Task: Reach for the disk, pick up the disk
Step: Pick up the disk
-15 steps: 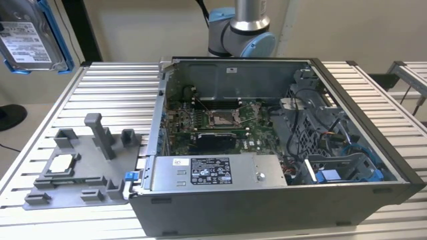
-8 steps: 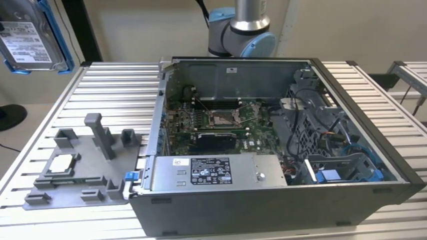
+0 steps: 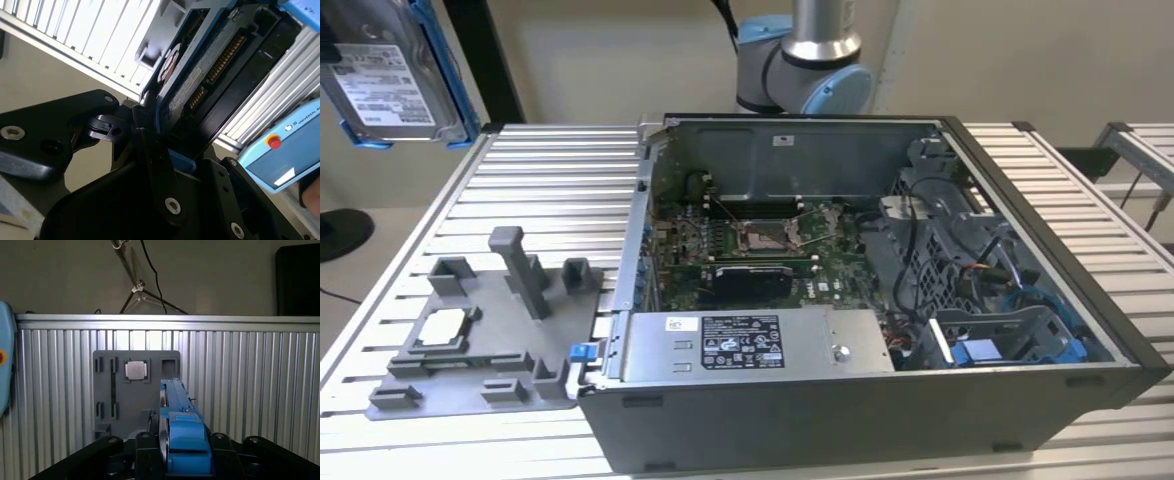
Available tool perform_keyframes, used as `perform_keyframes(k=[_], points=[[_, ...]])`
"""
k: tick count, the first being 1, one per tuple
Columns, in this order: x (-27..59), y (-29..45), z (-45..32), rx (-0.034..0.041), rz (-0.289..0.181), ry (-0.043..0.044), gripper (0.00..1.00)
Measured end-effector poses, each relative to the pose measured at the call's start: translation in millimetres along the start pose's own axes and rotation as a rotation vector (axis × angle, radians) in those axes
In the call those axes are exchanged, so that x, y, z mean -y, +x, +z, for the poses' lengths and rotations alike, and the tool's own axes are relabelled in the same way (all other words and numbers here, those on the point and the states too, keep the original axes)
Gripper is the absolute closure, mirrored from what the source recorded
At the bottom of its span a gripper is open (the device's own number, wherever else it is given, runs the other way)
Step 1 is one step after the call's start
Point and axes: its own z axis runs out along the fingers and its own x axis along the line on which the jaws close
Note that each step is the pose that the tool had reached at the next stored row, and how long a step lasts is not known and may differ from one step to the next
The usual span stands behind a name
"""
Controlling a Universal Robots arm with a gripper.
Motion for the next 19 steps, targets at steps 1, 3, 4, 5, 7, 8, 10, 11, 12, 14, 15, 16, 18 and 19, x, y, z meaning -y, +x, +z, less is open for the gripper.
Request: perform_keyframes(k=[1, 3, 4, 5, 7, 8, 10, 11, 12, 14, 15, 16, 18, 19], points=[[2.3, 0.0, 0.0, -0.0005, 0.0, 0.0001, 1.0], [6.2, 0.0, 0.0, -0.0013, 0.0, 0.0, 1.0], [8.2, -0.1, 0.0, -0.0017, 0.0, 0.0001, 1.0], [10.0, -0.1, 0.0, -0.0021, 0.0, 0.0001, 1.0], [13.9, -0.1, 0.0, -0.003, 0.0, 0.0, 1.0], [15.7, -0.1, 0.0, -0.0034, 0.0, 0.0001, 1.0], [19.7, -0.1, -0.1, -0.0043, 0.0, 0.0, 1.0], [21.8, -0.2, 0.0, -0.0047, 0.0, 0.0001, 1.0], [23.9, -0.2, 0.0, -0.0051, 0.0, 0.0001, 1.0], [28.5, -0.2, -0.1, -0.006, 0.0, 0.0001, 1.0], [30.7, -0.2, 0.0, -0.0064, 0.0, 0.0001, 1.0], [32.9, -0.3, 0.0, -0.0068, 0.0, 0.0002, 1.0], [38.0, -0.3, -0.1, -0.0078, 0.0, 0.0, 1.0], [40.5, -0.3, -0.1, -0.0082, 0.0, 0.0001, 1.0]])
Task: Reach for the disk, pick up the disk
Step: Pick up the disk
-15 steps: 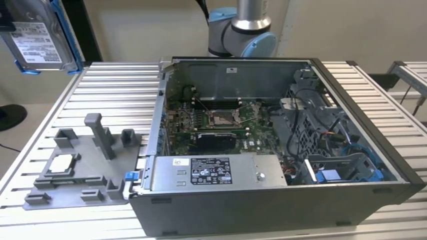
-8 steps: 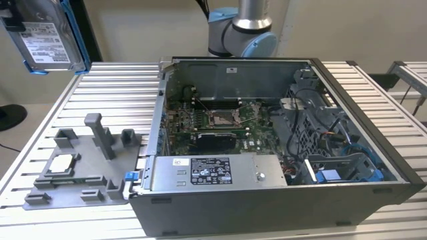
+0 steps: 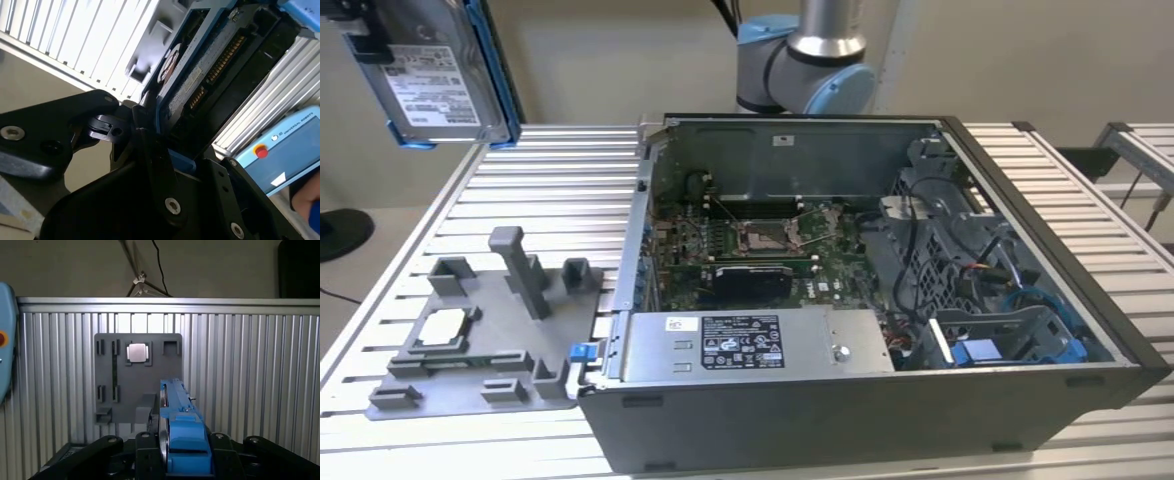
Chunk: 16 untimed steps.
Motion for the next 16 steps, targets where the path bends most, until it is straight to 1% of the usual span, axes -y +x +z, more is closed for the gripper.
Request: perform_keyframes(k=[11, 13, 16], points=[[28.1, -0.2, 0.0, -0.0047, 0.0, 0.0001, 1.0], [34.8, -0.3, -0.1, -0.0058, 0.0, 0.0, 1.0], [41.8, -0.3, -0.1, -0.007, 0.0, 0.0001, 1.0]])
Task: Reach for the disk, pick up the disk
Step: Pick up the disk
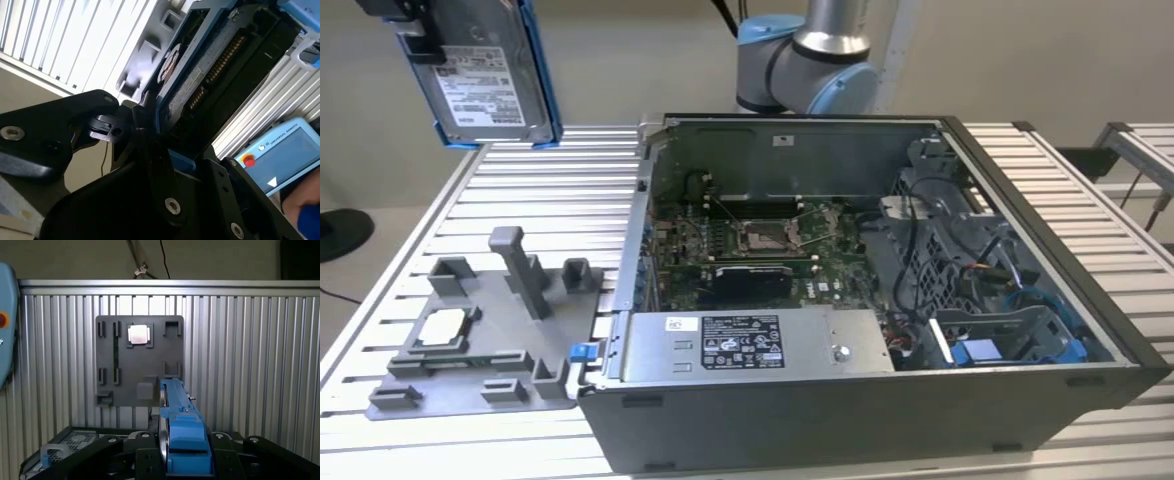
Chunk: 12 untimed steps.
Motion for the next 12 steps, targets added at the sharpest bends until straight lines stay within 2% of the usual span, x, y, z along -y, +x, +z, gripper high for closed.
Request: perform_keyframes(k=[7, 12], points=[[16.9, -0.1, -0.1, -0.0032, 0.0, -0.0001, 1.0], [35.2, -0.3, -0.1, -0.0041, 0.0, -0.0001, 1.0]])
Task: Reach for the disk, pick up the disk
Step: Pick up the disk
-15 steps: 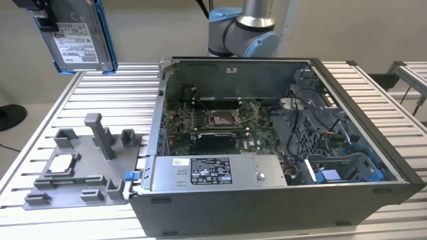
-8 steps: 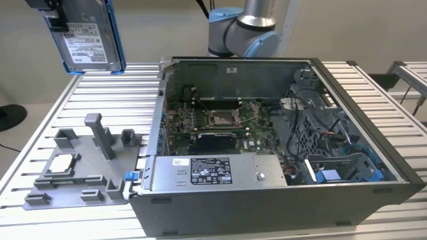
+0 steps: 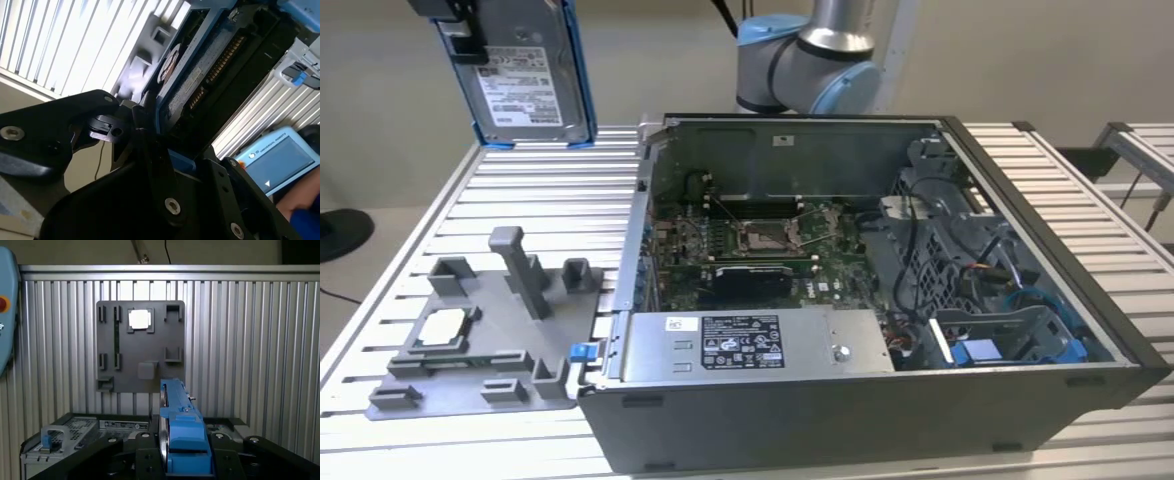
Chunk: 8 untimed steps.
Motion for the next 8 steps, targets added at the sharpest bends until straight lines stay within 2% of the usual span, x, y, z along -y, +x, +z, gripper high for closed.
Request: perform_keyframes(k=[8], points=[[20.4, -0.2, 0.0, -0.0001, 0.0, 0.0, 1.0]])
